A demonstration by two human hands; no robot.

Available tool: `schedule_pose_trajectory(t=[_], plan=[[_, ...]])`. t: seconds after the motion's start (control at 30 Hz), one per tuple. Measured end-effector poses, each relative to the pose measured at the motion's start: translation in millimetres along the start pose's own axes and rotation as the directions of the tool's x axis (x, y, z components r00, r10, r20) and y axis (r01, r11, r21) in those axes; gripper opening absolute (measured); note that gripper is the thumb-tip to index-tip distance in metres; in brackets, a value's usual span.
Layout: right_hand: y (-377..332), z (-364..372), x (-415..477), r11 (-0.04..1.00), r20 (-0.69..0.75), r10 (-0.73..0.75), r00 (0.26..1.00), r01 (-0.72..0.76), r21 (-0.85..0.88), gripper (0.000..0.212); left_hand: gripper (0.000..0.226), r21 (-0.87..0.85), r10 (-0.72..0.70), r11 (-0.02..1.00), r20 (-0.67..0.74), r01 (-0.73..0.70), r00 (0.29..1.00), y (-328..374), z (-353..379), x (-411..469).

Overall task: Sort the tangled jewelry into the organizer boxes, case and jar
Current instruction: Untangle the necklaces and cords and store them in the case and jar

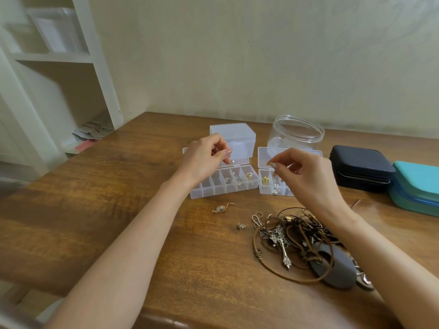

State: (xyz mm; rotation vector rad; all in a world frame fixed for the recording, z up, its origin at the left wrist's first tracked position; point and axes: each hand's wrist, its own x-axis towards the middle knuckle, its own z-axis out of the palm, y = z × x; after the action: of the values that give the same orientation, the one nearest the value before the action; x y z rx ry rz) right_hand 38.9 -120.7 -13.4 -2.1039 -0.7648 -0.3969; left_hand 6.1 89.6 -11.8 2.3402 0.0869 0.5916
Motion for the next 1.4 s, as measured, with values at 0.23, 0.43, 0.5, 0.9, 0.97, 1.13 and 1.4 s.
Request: schedule_pose_trajectory(t=[0.23, 0.43, 0.5, 0.9, 0.97, 1.13, 1.4], plan=[[0, 0, 0, 1.000, 0.000, -0.006, 1.000, 0.006, -0.010, 0.009, 0.006, 0.125, -0.027, 0.992, 0.067, 0.019, 0.997, -2, 0, -2], [-1, -1, -1, 1.000, 0.009, -0.013, 1.000, 0.013, -0.023, 0.009, 0.010, 0.208, -0.057, 0.978, 0.133, 0.028, 0.989, -2, 1, -2], [-1, -1, 0, 1.000, 0.012, -0.013, 1.000, 0.013, -0.025, 0.009, 0.008, 0.227, -0.059, 0.974, 0.138, 0.027, 0.989, -2, 2, -1], [2, -40, 2, 0.996, 0.522, -0.023, 0.853, 0.061, -0.057, 0.007, 0.023, 0.001, 0.019, 1.000, 0.316, -0.020, 0.948, 24, -1, -12], [9, -47, -8, 0.992, 0.643, -0.023, 0.766, 0.097, -0.080, 0.029, 0.023, 0.015, 0.034, 0.999, 0.461, -0.046, 0.887, 35, -3, -19], [15, -33, -22, 0.964, 0.685, -0.132, 0.717, 0.255, -0.080, 0.023, 0.020, 0.197, 0.032, 0.964, 0.583, -0.179, 0.812, 46, -3, -29], [11, -56, -15, 0.984, 0.713, -0.158, 0.683, 0.165, 0.061, 0.014, 0.017, 0.285, -0.057, 0.955, 0.453, -0.084, 0.890, 46, -16, -26]])
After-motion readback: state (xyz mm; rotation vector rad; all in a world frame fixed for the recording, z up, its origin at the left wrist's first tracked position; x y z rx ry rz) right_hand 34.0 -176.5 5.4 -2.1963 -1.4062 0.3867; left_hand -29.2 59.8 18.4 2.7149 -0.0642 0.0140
